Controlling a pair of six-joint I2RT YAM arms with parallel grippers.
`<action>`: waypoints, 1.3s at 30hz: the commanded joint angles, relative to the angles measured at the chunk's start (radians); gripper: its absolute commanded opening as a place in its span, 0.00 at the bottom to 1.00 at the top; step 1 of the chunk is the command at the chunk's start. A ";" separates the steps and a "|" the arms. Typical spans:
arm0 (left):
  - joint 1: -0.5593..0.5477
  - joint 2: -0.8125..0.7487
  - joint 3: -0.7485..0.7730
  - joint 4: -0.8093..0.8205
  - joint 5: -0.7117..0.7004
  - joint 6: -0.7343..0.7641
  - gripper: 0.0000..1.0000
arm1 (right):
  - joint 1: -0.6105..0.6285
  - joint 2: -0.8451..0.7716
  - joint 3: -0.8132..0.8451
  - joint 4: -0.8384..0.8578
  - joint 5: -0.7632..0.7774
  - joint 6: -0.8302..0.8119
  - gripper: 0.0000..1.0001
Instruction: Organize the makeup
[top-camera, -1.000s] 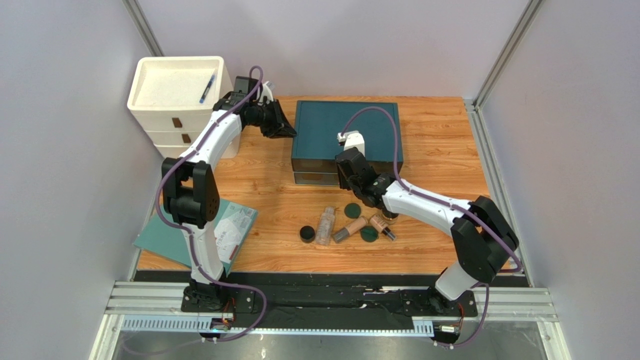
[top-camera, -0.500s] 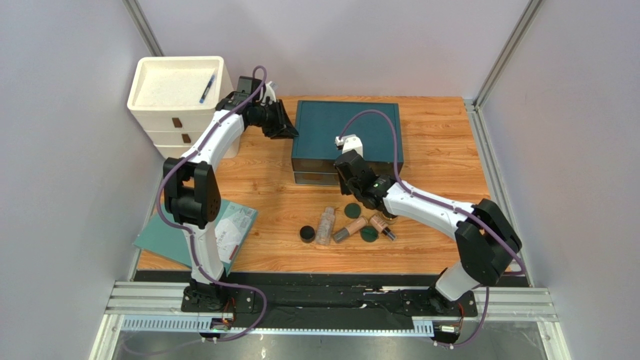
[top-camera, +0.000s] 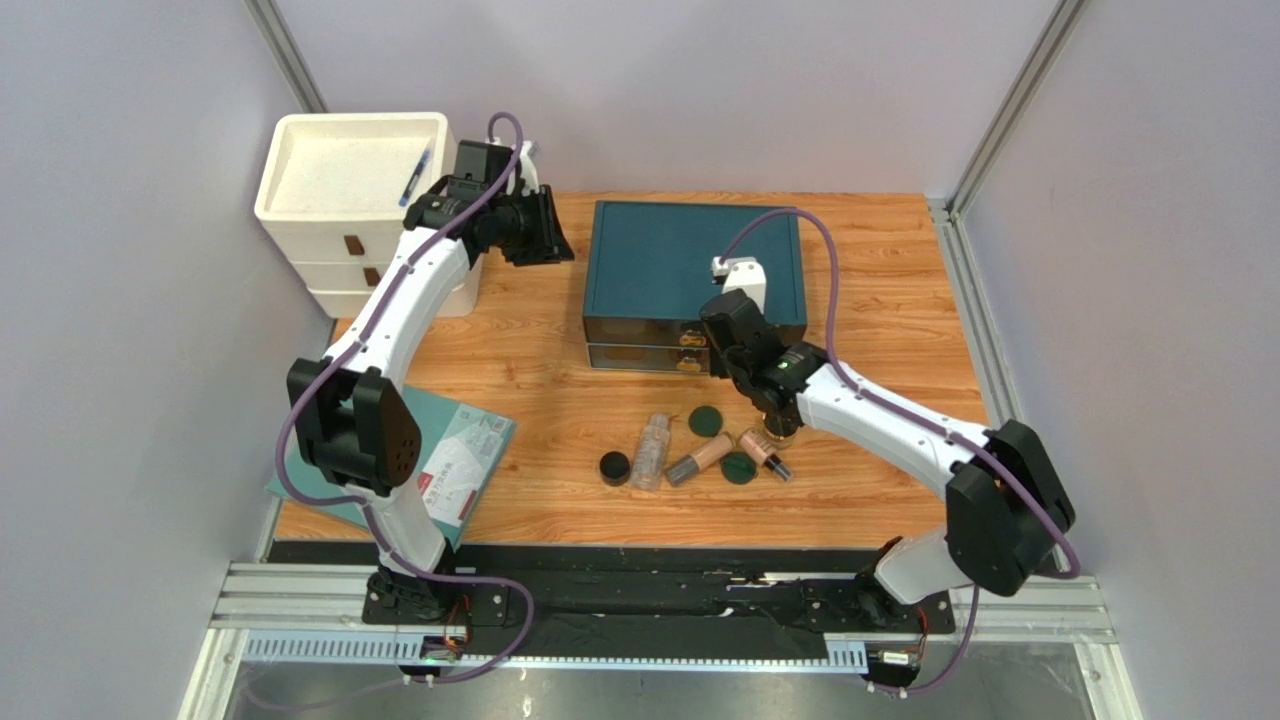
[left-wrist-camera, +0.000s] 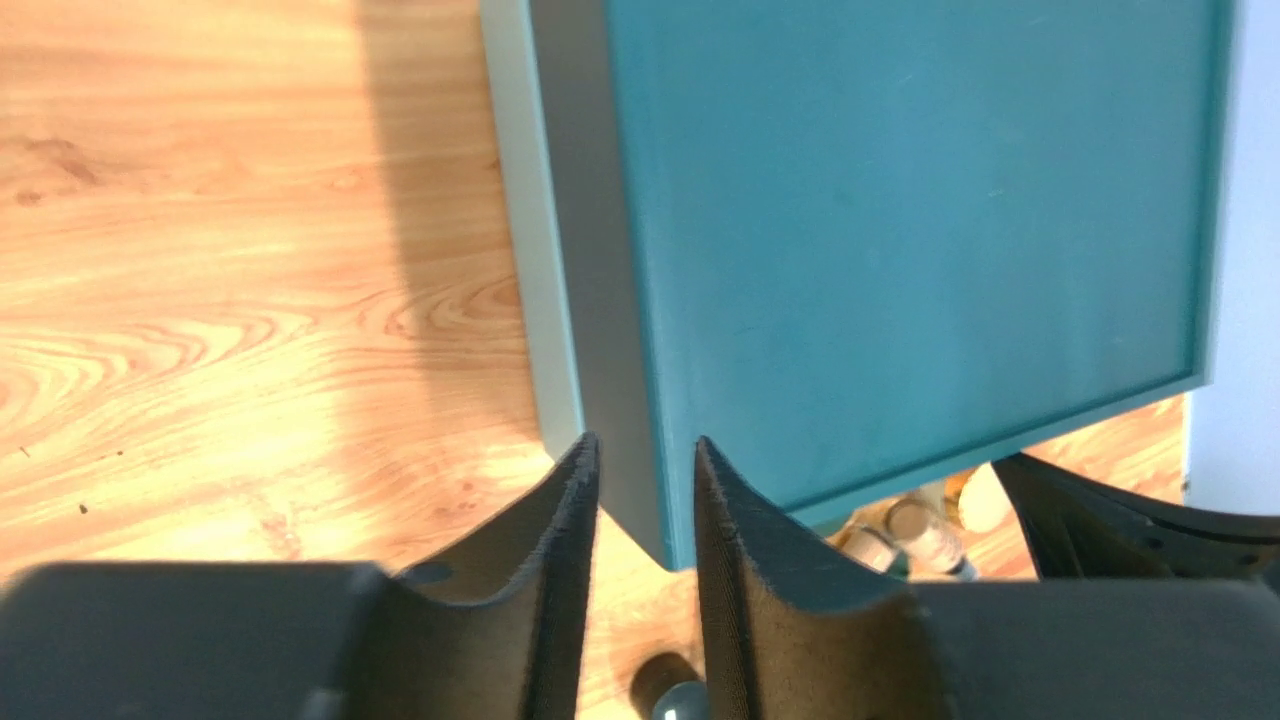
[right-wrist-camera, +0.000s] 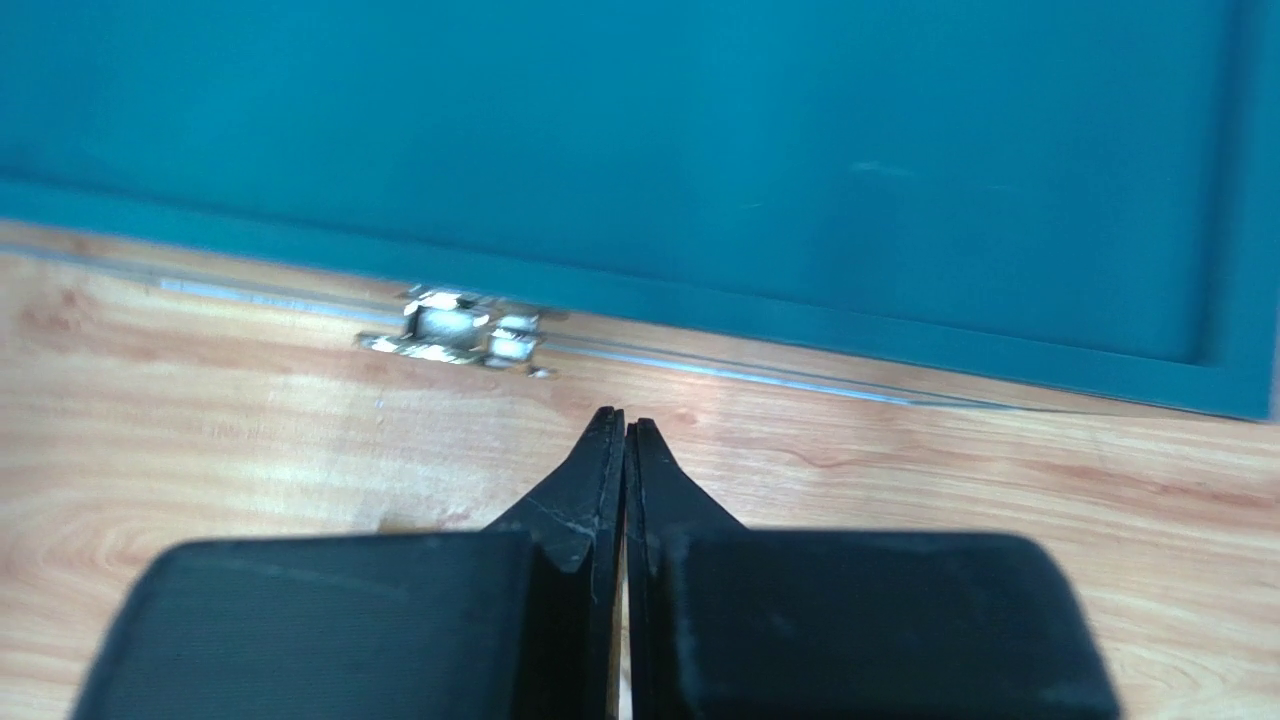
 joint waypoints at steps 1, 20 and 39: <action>-0.025 -0.038 0.014 0.045 0.004 0.034 0.17 | -0.058 -0.042 -0.035 -0.006 0.042 0.048 0.00; -0.106 0.229 0.188 -0.061 0.073 0.034 0.00 | -0.117 -0.110 -0.073 0.008 -0.121 0.076 0.59; -0.106 0.244 0.152 -0.124 0.027 0.034 0.00 | -0.270 0.359 0.406 -0.141 -0.072 0.020 0.00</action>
